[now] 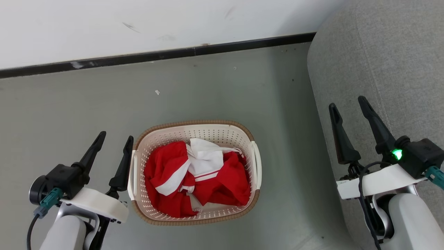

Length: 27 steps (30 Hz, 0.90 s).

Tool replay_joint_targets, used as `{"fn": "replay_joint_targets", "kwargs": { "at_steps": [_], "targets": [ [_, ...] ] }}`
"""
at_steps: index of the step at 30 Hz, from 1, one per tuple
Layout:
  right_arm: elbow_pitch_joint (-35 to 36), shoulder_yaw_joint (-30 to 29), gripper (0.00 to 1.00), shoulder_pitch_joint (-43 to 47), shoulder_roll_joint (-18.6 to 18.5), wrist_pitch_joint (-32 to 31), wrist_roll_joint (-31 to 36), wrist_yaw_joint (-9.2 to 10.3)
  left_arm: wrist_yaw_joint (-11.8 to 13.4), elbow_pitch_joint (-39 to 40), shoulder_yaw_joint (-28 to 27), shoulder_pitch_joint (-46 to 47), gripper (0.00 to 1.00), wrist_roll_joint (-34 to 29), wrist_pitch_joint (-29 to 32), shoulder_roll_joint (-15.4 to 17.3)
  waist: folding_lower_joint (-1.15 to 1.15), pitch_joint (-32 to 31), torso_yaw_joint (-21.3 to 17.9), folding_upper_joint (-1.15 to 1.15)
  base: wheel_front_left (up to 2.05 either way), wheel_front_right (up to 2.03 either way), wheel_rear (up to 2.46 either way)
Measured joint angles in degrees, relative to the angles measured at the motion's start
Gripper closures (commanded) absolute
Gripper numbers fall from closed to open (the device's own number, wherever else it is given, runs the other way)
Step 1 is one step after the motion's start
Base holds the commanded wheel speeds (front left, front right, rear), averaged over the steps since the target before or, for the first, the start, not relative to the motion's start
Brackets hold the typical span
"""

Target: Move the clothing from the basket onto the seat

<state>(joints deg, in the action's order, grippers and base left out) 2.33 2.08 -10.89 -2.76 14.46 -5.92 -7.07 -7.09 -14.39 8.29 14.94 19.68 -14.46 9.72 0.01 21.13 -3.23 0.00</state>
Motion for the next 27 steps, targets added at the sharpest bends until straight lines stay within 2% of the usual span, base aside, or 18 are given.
{"fn": "replay_joint_targets", "kwargs": {
  "at_steps": [16, 27],
  "targets": [
    [2.42, 0.46, 0.00, -5.38, -0.01, 0.15, -1.26, 0.00, -0.14, -3.66, 2.60, 5.94, 0.00, 1.11, 0.00, 1.42, 0.00, 8.23, -1.74, 0.00, 0.00, 0.00, 0.00],
    [3.44, 1.27, 0.00, -8.94, -0.02, 0.15, -2.63, 0.00, -0.18, -8.53, 7.04, 9.73, 0.00, 1.55, 1.42, 2.40, 0.00, 13.64, -3.28, 0.00, 0.00, 0.00, 0.00]
  ]
}}
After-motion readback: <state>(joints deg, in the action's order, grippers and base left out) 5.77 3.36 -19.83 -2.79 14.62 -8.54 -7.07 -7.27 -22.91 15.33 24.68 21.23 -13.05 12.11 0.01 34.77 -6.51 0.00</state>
